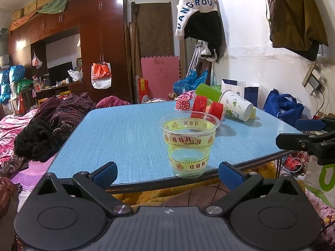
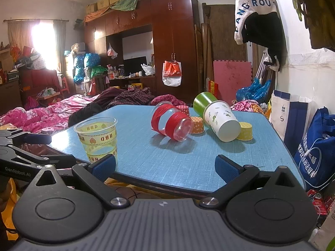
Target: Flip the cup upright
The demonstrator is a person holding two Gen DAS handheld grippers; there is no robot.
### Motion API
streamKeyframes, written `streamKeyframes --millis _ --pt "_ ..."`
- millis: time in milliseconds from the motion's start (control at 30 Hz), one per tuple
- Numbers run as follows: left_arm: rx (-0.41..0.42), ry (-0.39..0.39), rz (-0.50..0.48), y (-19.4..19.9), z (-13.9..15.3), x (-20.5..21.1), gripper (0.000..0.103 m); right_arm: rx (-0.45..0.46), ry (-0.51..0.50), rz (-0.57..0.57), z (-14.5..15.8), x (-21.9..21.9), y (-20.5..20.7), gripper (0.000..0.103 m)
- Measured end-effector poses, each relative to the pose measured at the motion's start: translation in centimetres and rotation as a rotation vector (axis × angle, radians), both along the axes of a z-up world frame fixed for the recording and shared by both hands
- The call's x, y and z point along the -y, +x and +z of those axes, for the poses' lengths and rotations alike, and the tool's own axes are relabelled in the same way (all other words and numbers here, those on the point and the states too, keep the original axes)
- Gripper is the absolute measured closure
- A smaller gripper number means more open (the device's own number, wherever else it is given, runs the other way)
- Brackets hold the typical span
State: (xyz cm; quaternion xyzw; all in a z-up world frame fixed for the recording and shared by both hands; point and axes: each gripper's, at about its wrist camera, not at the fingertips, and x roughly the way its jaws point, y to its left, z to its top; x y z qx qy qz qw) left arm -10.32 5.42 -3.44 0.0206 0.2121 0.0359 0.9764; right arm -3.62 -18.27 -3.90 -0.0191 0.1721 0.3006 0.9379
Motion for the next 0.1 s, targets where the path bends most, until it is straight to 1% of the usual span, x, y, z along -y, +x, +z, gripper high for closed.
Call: streamKeyframes --millis 100 --pt "0.006 0.000 0.003 -0.01 0.06 0.03 0.000 0.000 0.000 0.000 -0.01 -0.02 -0.02 0.001"
